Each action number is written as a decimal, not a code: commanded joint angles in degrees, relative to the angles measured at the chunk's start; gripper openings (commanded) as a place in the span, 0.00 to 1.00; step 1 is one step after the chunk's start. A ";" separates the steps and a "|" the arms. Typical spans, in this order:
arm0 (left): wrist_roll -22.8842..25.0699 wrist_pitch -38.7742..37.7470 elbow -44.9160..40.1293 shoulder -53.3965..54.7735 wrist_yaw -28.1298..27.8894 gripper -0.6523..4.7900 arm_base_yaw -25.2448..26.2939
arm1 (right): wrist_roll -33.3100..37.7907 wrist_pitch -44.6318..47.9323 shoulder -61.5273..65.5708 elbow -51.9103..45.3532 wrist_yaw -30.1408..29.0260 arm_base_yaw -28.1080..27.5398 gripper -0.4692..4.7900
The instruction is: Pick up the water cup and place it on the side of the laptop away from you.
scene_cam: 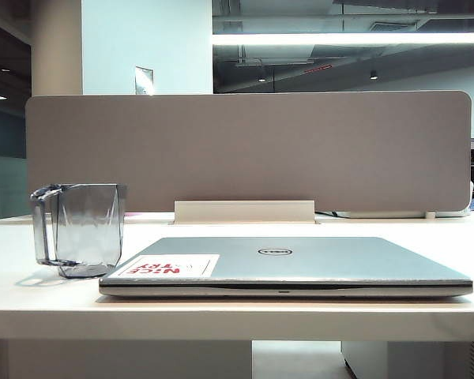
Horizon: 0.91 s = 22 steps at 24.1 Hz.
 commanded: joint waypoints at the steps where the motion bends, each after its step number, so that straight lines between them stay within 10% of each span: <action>1: -0.63 -0.85 1.79 0.09 2.75 0.11 -0.09 | 0.04 0.94 -0.09 -0.37 -10.91 0.07 0.09; 14: -0.17 -8.02 22.99 20.41 2.43 0.11 -0.04 | 0.02 0.87 -0.09 -0.37 -15.80 0.07 0.09; 22: 9.86 -6.69 36.00 42.91 8.81 0.11 -0.04 | 0.02 0.07 -0.09 -0.37 -15.76 0.07 0.09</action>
